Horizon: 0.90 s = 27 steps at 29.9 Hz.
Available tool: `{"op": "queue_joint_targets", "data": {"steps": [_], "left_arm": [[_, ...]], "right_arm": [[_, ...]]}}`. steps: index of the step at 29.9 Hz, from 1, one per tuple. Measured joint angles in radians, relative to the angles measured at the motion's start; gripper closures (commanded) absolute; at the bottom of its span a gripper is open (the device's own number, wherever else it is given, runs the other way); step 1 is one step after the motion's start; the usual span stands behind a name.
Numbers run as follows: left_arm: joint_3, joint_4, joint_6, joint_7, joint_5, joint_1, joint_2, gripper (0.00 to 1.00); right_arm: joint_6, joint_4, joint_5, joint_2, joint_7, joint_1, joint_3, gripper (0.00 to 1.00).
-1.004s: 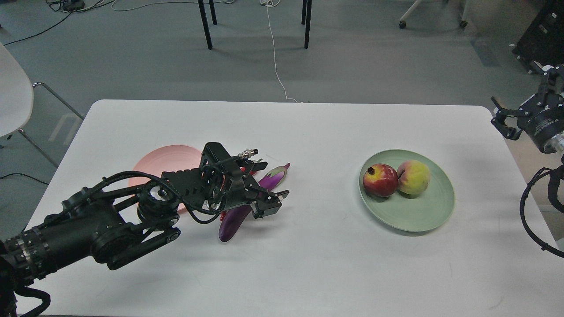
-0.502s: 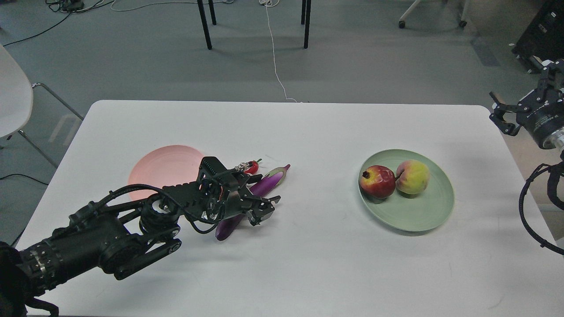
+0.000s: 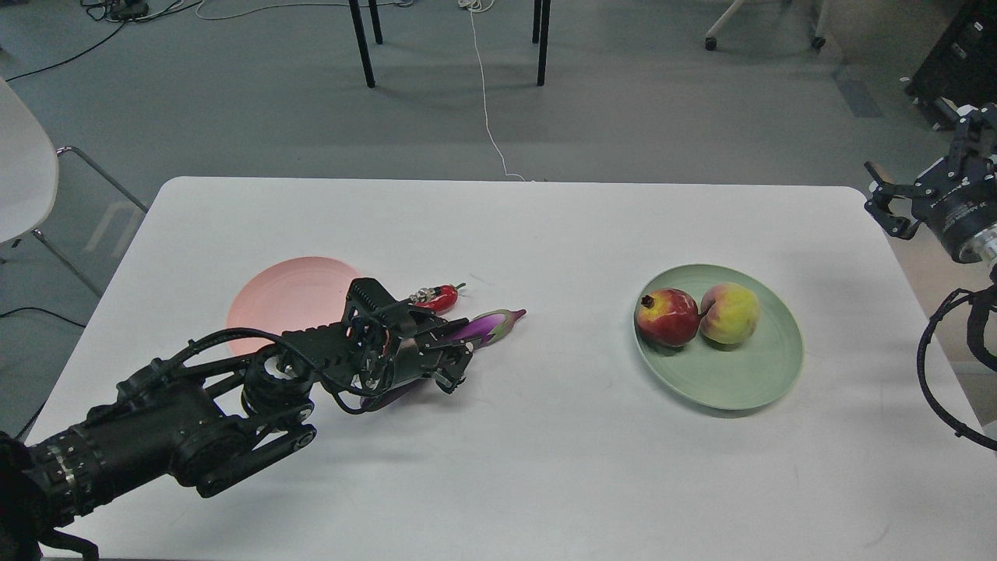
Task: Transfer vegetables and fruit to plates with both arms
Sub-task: 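Grasp the purple eggplant with the left gripper and set it on the pink plate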
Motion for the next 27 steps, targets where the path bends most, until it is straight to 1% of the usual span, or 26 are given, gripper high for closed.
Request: {"op": "queue_joint_targets", "data": {"steps": [1, 5, 8, 10, 12, 15, 17, 21, 22, 23, 24, 26, 27], "left_arm": [[-0.005, -0.029, -0.002, 0.006, 0.0, -0.004, 0.003, 0.83], [-0.04, -0.15, -0.031, 0.057, -0.009, -0.044, 0.063, 0.83], [-0.066, -0.2, -0.05, 0.065, -0.059, -0.072, 0.145, 0.83], [-0.07, -0.211, -0.053, 0.056, -0.084, -0.076, 0.219, 0.83], [-0.068, -0.213, -0.053, 0.024, -0.095, -0.076, 0.292, 0.84], [-0.058, -0.202, -0.05, -0.015, -0.102, -0.065, 0.364, 0.83], [-0.056, -0.181, -0.04, -0.024, -0.105, -0.053, 0.383, 0.82], [-0.054, -0.1, -0.01, -0.028, -0.107, -0.016, 0.384, 0.81], [-0.052, -0.081, -0.003, -0.029, -0.107, -0.008, 0.382, 0.79], [-0.05, -0.065, 0.002, -0.029, -0.108, -0.002, 0.381, 0.75], [-0.048, -0.05, 0.007, -0.029, -0.108, 0.006, 0.379, 0.67], [-0.045, -0.033, 0.017, -0.029, -0.109, 0.015, 0.373, 0.46], [-0.045, -0.028, 0.021, -0.029, -0.109, 0.017, 0.368, 0.37]], "right_arm": [[0.0, 0.0, 0.0, -0.001, 0.0, 0.001, 0.0, 0.01], [0.0, -0.001, 0.0, -0.004, 0.0, 0.006, 0.002, 0.01], [0.0, -0.001, -0.001, -0.005, 0.0, 0.009, 0.004, 0.01], [0.0, -0.001, -0.002, -0.005, 0.0, 0.01, 0.006, 0.01], [0.0, -0.001, -0.002, -0.005, 0.0, 0.01, 0.012, 0.01], [0.0, -0.001, -0.002, -0.005, 0.001, 0.011, 0.022, 0.01], [0.0, 0.0, -0.002, -0.005, 0.001, 0.011, 0.024, 0.01], [0.0, 0.006, -0.002, 0.0, 0.001, 0.012, 0.024, 0.01], [0.0, 0.011, -0.003, 0.0, 0.001, 0.013, 0.024, 0.01], [0.0, 0.018, -0.004, 0.0, 0.001, 0.014, 0.024, 0.01], [0.0, 0.023, -0.005, -0.001, 0.001, 0.015, 0.024, 0.01], [0.0, 0.03, -0.006, -0.003, -0.001, 0.021, 0.023, 0.01], [0.0, 0.031, -0.006, -0.004, -0.002, 0.026, 0.022, 0.01]]}}
